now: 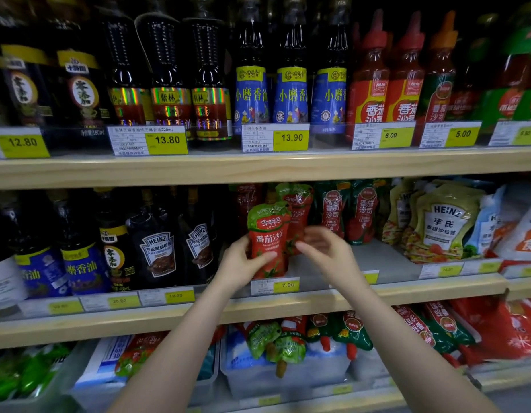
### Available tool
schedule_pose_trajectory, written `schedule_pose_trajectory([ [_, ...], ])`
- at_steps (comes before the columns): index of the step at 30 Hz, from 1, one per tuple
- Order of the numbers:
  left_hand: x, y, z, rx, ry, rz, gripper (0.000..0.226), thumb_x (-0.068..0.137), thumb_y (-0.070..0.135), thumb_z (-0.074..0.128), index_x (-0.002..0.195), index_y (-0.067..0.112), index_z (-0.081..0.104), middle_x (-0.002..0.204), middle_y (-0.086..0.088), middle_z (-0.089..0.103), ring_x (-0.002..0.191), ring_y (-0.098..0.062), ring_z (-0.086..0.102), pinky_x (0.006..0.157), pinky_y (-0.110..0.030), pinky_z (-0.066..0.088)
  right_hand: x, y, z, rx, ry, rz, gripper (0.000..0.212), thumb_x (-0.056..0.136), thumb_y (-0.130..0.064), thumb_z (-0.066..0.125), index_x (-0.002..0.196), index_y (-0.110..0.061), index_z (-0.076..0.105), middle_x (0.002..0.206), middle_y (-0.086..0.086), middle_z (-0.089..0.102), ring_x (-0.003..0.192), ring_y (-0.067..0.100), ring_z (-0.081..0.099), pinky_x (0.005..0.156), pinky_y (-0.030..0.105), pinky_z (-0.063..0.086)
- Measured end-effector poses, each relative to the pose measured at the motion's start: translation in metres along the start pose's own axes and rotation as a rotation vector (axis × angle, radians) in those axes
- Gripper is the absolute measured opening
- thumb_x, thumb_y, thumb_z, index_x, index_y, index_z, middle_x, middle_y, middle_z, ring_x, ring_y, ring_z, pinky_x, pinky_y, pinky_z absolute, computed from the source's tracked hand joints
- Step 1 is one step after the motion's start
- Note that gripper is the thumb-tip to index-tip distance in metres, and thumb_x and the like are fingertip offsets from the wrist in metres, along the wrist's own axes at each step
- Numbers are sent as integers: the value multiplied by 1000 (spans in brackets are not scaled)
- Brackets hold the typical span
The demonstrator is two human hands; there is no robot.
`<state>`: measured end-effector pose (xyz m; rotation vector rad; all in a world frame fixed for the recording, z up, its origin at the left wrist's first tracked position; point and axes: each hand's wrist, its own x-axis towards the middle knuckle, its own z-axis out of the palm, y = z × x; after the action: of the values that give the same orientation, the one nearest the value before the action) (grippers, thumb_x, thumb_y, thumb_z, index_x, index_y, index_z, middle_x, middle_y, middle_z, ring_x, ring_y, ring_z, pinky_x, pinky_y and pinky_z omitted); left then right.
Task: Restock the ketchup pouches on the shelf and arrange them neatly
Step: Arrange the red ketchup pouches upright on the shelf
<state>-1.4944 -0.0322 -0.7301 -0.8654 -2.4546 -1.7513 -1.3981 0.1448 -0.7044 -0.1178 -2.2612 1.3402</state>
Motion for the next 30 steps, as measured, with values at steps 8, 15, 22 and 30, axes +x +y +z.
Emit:
schedule_pose_trajectory([
  [8,2,1,-4,-82,-113,-23,30,81,23,71,107,26,56,106,2,66,94,-4,62,81,-17,50,42,-44,34,291,77,41,26,82,-26,67,68,-4,65,63,5,67,57,6,61,52,21,47],
  [15,-17,5,6,201,192,-28,37,84,33,66,114,13,57,100,1,66,89,-14,62,73,-24,46,41,-39,36,300,-46,111,14,81,-32,68,77,-19,71,79,-4,72,70,4,66,64,22,52],
  [22,-22,19,19,398,327,-117,67,72,33,76,125,12,41,111,-12,63,100,-33,61,76,-38,48,23,2,35,286,-174,253,24,88,-15,60,111,-9,65,103,10,67,88,15,64,75,21,54],
  [30,7,15,20,357,357,-213,53,82,18,69,123,4,38,116,-20,56,102,-38,58,80,-48,50,32,25,28,-299,-72,69,29,85,-14,60,114,-18,63,139,14,35,124,31,43,108,37,36],
])
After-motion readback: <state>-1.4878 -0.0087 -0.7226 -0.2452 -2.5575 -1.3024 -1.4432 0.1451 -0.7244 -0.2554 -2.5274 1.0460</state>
